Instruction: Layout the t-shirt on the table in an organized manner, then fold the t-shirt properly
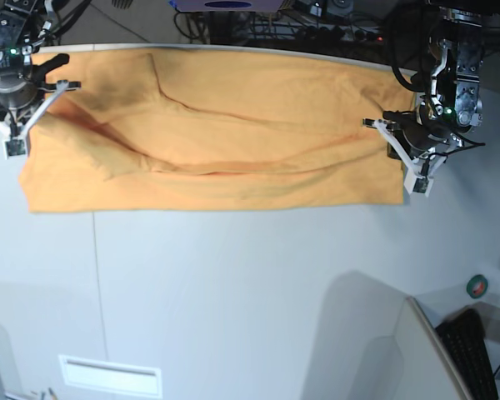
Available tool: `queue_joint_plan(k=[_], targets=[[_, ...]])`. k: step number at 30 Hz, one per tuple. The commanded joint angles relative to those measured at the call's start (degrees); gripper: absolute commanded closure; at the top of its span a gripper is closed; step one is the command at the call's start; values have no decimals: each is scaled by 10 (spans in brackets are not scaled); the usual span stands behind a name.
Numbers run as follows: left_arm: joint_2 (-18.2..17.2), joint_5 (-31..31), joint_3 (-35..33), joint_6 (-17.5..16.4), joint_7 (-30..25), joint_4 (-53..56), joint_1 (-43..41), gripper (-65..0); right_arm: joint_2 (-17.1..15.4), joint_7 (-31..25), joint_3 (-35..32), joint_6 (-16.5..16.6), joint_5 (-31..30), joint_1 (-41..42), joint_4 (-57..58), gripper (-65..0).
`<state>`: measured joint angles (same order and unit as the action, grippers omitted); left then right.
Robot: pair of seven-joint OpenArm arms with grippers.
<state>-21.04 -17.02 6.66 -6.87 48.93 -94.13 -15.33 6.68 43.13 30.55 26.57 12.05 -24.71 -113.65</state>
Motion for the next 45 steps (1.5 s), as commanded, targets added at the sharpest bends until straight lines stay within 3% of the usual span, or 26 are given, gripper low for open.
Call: queue_joint_plan(k=[1, 4, 10, 18, 23, 24, 27, 28, 29, 36, 45], targets=[[-8, 3, 2, 2, -7, -9, 4, 0, -1, -6, 3, -2, 0, -6, -12, 0], [-15, 3, 2, 2, -7, -5, 4, 0, 0, -5, 3, -2, -9, -21, -12, 0], [-20, 4, 3, 2, -7, -4, 7, 0, -2, 28, 4, -2, -97, -36, -13, 0], [-20, 4, -2, 2, -7, -8, 5, 0, -3, 25, 2, -2, -107, -19, 8, 0], [-19, 2, 1, 2, -7, -5, 4, 0, -60, 13, -56, -2, -105, -14, 62, 0], [-19, 4, 2, 2, -7, -5, 4, 0, -71, 10, -69, -2, -105, -21, 61, -39], [-20, 4, 2, 2, -7, -4, 4, 0, -87, -11, -84, -2, -105, -25, 57, -330], [-20, 4, 2, 2, -7, -4, 4, 0, -87, -19, -86, -2, -105, -23, 59, -390], [-20, 4, 1, 2, -7, -4, 4, 0, -88, -25, -90, -2, -105, -17, 61, -411], [-20, 2, 2, 2, -7, -4, 5, 0, -89, -27, -91, -2, -105, 57, 151, -381], [-20, 4, 2, 2, -7, -3, 5, 0, -87, -27, -140, -2, -105, 60, 174, -383]])
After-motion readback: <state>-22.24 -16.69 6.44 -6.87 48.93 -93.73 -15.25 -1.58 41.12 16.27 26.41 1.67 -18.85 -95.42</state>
